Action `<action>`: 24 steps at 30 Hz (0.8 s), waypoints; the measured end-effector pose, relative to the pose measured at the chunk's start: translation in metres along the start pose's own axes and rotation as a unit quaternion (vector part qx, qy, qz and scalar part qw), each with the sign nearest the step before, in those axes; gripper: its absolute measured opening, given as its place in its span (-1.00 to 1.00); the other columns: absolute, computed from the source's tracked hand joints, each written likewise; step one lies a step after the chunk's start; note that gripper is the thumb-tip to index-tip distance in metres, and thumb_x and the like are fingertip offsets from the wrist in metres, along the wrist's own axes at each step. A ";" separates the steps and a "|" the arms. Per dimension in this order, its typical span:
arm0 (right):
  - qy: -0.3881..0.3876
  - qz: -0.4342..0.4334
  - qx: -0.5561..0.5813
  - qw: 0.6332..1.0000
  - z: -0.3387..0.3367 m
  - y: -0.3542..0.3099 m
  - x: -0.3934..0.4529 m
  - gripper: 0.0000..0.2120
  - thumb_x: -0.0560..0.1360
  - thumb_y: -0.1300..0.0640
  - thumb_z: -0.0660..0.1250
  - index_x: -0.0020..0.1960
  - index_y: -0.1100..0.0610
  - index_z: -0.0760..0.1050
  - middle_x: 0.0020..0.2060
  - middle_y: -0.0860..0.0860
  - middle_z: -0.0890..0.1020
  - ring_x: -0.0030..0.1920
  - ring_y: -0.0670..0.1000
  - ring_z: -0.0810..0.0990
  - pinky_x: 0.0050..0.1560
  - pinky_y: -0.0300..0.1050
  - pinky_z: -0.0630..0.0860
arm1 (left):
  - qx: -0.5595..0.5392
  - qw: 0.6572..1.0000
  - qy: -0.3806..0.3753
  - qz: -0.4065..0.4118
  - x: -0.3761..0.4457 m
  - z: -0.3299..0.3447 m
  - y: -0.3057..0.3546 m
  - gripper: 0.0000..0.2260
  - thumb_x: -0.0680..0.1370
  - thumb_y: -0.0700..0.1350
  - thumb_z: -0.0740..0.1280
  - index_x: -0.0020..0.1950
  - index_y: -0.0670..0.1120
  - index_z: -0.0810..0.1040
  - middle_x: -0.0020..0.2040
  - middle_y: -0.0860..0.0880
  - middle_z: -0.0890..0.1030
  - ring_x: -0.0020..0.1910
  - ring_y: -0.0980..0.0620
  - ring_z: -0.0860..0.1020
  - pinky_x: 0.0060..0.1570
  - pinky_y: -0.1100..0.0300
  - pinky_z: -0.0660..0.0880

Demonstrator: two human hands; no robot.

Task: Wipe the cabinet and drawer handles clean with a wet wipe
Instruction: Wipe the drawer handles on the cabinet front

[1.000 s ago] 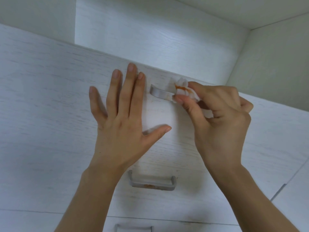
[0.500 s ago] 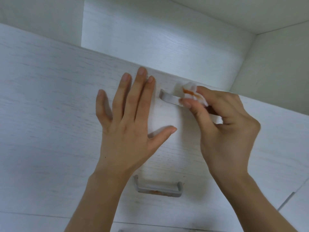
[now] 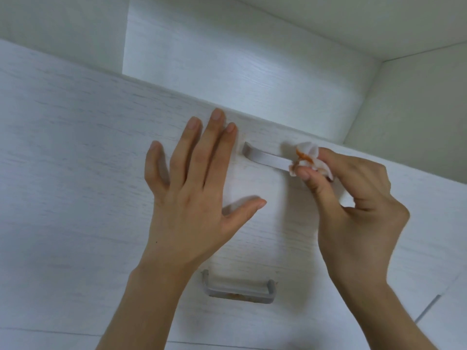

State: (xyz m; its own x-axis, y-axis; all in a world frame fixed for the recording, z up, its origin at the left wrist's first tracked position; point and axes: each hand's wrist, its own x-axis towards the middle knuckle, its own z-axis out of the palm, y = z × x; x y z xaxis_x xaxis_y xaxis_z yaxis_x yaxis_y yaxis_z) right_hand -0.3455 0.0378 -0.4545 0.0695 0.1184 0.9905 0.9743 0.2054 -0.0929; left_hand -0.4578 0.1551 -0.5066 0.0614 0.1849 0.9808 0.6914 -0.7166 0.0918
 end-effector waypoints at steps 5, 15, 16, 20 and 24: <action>-0.033 -0.062 -0.048 0.996 0.012 -0.008 0.006 -0.84 0.47 0.01 0.37 0.01 0.01 0.63 -0.16 -0.24 0.53 -0.05 -0.12 0.49 0.05 -0.08 0.33 | -0.002 1.000 0.011 -0.006 0.001 0.002 0.004 -0.22 0.50 0.39 0.13 0.50 -0.13 0.17 0.51 -0.09 0.17 0.49 -0.08 0.09 0.38 -0.23 -0.03; -0.037 0.052 0.027 0.998 0.014 -0.023 0.011 -0.90 0.40 -0.12 0.37 -0.08 -0.21 0.58 -0.27 -0.35 0.55 -0.10 -0.18 0.53 0.17 0.04 0.36 | -0.015 1.000 0.020 -0.016 0.001 0.002 0.005 -0.26 0.49 0.33 0.18 0.49 -0.13 0.17 0.50 -0.09 0.18 0.49 -0.07 0.10 0.39 -0.22 -0.03; -0.023 0.096 0.044 0.994 0.009 -0.021 0.008 -0.90 0.38 -0.14 0.39 -0.12 -0.30 0.54 -0.26 -0.40 0.56 -0.12 -0.18 0.54 0.16 0.13 0.40 | -0.016 1.000 0.022 -0.014 0.001 0.002 0.004 -0.25 0.48 0.33 0.20 0.49 -0.13 0.16 0.50 -0.08 0.17 0.49 -0.06 0.11 0.39 -0.21 -0.02; -0.061 0.098 0.036 0.993 0.013 -0.033 0.013 -0.90 0.37 -0.16 0.40 -0.13 -0.29 0.52 -0.23 -0.46 0.53 -0.08 -0.14 0.57 0.11 0.20 0.45 | -0.018 0.999 0.039 -0.021 0.001 0.002 0.001 -0.25 0.49 0.32 0.21 0.48 -0.15 0.16 0.48 -0.09 0.20 0.48 -0.04 0.16 0.39 -0.17 0.01; -0.078 0.085 0.023 0.993 0.023 -0.039 0.017 -0.89 0.38 -0.12 0.40 -0.11 -0.17 0.58 -0.28 -0.38 0.50 -0.07 -0.15 0.57 0.14 0.19 0.42 | -0.021 0.998 0.044 -0.037 0.001 0.004 0.002 -0.28 0.51 0.33 0.16 0.47 -0.15 0.19 0.48 -0.08 0.22 0.47 -0.04 0.15 0.39 -0.16 -0.02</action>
State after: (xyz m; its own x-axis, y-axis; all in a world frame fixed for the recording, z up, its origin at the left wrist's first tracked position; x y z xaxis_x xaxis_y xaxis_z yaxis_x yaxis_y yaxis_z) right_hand -0.3877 0.0543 -0.4365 0.1942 0.3025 0.9331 0.9404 0.2133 -0.2649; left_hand -0.4533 0.1563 -0.5064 -0.0537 0.1793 0.9823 0.6603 -0.7316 0.1696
